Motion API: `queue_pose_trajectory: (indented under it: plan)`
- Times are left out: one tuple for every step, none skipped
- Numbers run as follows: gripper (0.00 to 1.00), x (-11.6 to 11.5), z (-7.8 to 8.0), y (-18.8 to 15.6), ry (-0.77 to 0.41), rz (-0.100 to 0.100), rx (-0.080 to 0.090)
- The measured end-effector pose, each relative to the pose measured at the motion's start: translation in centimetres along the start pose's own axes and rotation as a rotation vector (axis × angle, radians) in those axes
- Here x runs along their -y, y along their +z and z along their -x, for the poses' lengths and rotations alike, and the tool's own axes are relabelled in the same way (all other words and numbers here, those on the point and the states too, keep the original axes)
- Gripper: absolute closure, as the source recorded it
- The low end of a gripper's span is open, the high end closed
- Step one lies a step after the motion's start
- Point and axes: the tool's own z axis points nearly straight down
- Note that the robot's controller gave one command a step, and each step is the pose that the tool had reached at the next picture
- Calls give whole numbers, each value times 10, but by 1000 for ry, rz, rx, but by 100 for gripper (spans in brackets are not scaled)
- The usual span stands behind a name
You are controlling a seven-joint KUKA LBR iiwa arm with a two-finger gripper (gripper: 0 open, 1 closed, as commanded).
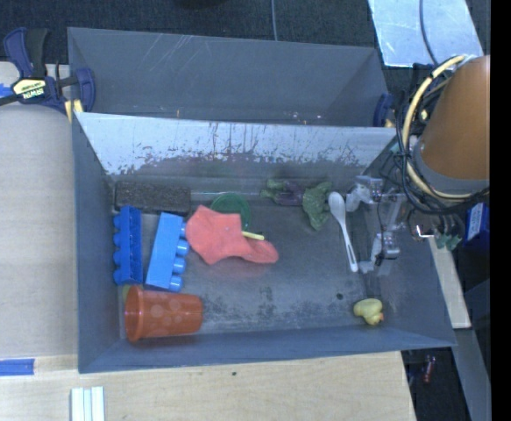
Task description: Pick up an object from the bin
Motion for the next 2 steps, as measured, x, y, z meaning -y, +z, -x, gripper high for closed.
queue_pose_trajectory:
  plan:
    - [0,0,2,-3,-3,-1,7]
    - [0,-37,-2,63,-98,-2,11]
